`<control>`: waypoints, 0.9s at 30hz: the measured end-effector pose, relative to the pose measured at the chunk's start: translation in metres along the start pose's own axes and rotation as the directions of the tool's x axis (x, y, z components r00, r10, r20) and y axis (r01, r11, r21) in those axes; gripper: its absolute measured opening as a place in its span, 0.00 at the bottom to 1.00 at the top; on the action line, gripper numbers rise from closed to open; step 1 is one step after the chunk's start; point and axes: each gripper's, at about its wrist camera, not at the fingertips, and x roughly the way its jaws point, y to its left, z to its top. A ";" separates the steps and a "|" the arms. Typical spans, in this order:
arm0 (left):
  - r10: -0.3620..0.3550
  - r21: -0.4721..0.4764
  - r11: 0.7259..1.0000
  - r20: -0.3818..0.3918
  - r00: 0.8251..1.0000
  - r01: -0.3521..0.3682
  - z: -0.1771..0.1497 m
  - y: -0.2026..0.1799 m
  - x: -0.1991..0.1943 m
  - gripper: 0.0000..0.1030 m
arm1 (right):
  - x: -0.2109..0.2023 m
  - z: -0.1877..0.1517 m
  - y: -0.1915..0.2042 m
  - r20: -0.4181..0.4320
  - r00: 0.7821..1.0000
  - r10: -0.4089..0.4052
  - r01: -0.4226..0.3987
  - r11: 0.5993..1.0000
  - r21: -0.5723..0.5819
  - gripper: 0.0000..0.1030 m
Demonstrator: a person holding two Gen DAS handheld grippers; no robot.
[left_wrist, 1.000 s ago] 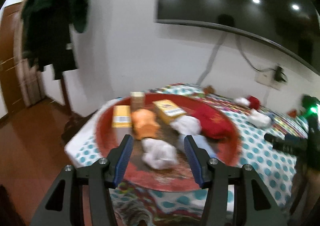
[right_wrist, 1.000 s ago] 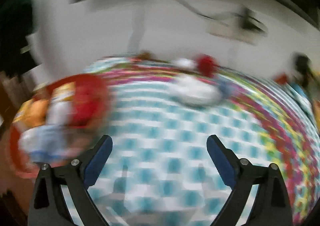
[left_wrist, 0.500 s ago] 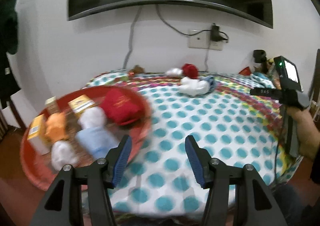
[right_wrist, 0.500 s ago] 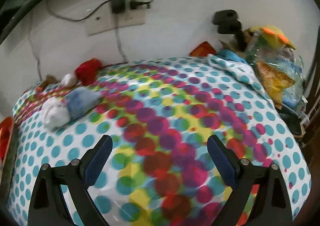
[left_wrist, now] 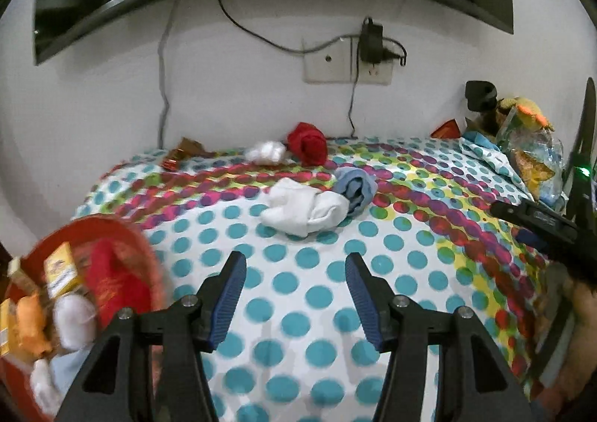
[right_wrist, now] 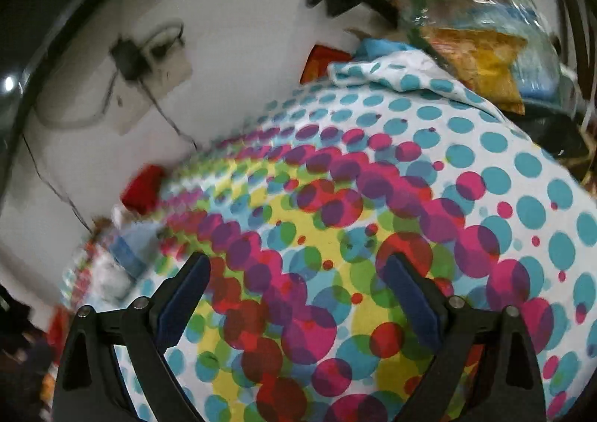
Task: Organize objects
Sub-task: 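Move the left gripper toward the white sock pair on the cloth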
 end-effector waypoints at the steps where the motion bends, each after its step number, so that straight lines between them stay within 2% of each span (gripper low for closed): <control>1: -0.001 0.003 1.000 -0.011 1.000 0.001 0.003 -0.002 0.008 0.55 | -0.001 0.000 -0.002 0.006 1.000 0.018 -0.018 1.000 0.012 0.92; 7: -0.014 -0.007 1.000 -0.047 0.999 0.013 0.014 -0.010 0.048 0.55 | -0.006 0.001 -0.011 0.026 0.996 0.082 -0.083 0.995 0.060 0.92; 10: -0.012 0.044 0.999 -0.049 0.999 0.014 0.022 -0.021 0.062 0.55 | -0.005 0.002 -0.012 0.028 0.995 0.092 -0.094 0.993 0.066 0.92; 16: 0.081 0.140 0.988 -0.064 0.995 -0.072 0.035 -0.033 0.092 0.55 | -0.006 0.001 -0.015 0.033 0.994 0.104 -0.107 0.992 0.074 0.93; 20: 0.066 0.147 0.988 -0.116 0.991 -0.049 0.034 -0.027 0.115 0.55 | -0.006 0.002 -0.016 0.033 0.994 0.105 -0.108 0.991 0.075 0.93; 27: 0.069 0.117 0.992 -0.125 0.990 -0.054 0.038 -0.024 0.132 0.57 | -0.006 0.002 -0.016 0.030 0.994 0.101 -0.103 0.992 0.069 0.93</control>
